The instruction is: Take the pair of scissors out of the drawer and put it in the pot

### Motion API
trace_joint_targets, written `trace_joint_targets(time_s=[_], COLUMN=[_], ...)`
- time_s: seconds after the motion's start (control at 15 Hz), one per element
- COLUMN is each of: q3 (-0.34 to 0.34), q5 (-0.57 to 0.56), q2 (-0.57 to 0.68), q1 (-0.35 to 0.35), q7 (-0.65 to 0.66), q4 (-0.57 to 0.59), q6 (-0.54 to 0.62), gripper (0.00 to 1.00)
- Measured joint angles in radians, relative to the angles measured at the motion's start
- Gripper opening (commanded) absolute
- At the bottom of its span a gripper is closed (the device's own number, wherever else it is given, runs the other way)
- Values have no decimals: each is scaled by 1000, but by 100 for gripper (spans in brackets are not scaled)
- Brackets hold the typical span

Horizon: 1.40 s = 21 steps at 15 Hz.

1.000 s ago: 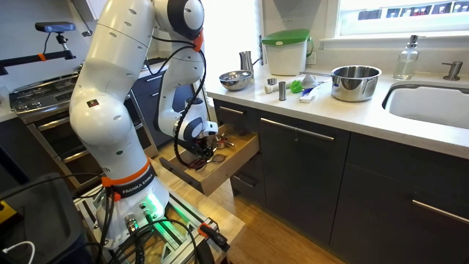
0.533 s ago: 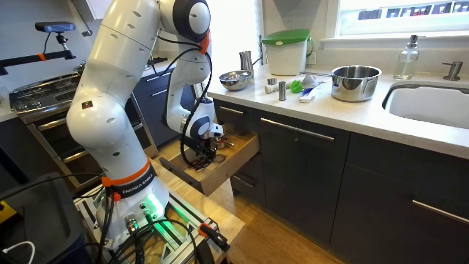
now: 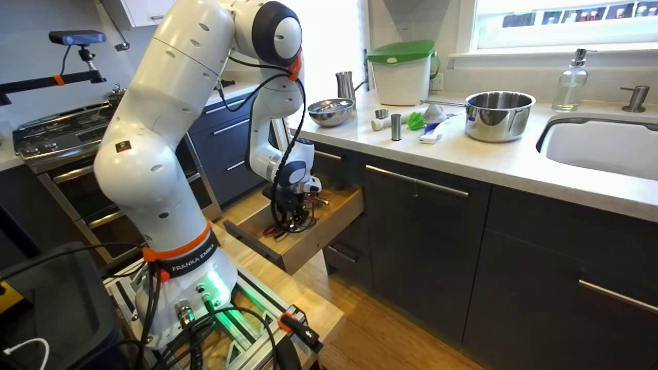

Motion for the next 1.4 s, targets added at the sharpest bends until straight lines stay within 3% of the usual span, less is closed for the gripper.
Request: trace_joint_targets(time_s=[0.33, 0.8, 0.93, 1.13, 1.27, 1.4], q3=[-9, -53, -62, -76, -89, -98], q5=[50, 89, 90, 91, 91, 91], q2=[32, 20, 15, 11, 11, 11], q1=[56, 117, 127, 144, 158, 168], q7=[-46, -47, -47, -48, -48, -48], q4=[71, 83, 86, 89, 89, 89], q6=[-96, -143, -162, -173, -173, -173], gripper=[53, 44, 67, 88, 93, 87])
